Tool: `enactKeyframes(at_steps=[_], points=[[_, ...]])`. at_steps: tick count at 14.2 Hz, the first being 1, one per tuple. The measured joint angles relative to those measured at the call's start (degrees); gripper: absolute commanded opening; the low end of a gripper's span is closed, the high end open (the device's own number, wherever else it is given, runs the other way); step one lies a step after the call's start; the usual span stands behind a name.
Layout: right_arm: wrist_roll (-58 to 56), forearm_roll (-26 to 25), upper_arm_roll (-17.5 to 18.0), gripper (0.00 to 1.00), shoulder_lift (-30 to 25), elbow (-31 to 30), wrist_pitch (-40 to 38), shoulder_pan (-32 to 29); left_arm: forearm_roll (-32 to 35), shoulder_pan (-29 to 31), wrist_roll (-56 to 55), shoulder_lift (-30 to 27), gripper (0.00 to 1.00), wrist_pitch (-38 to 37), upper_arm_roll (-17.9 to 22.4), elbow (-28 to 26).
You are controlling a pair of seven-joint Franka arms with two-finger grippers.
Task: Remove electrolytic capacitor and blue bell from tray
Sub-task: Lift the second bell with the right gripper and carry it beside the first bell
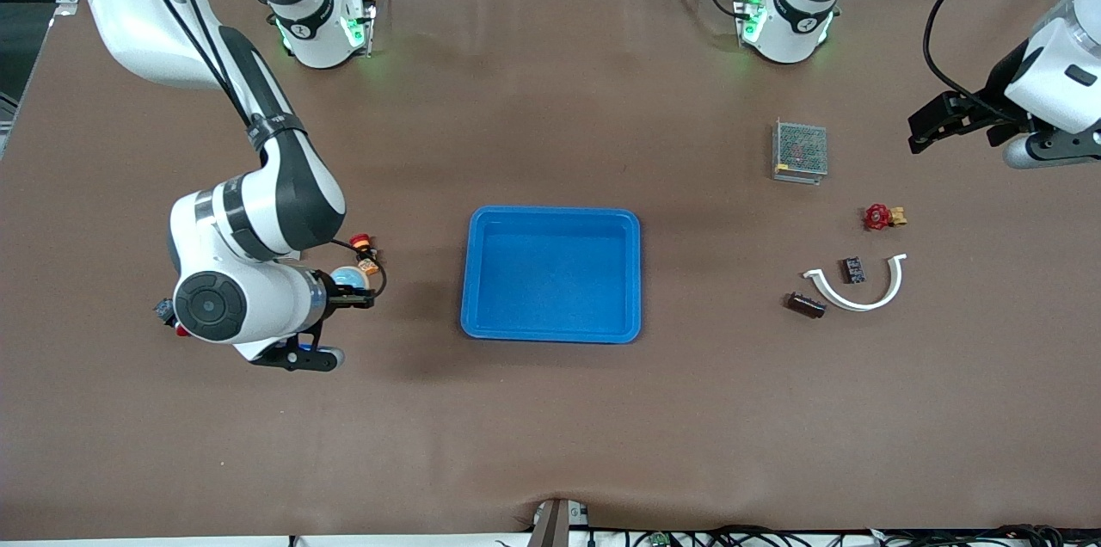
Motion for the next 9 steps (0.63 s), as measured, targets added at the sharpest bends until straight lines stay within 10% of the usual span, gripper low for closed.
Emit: enactKeyframes(at_steps=[9], points=[[-16.47,-0.6,0.0,0.0,-11.0,-21.8,13.96,-11.18,-0.03,0.25,1.81,-0.17,1.0,-0.53,-2.49,0.02]])
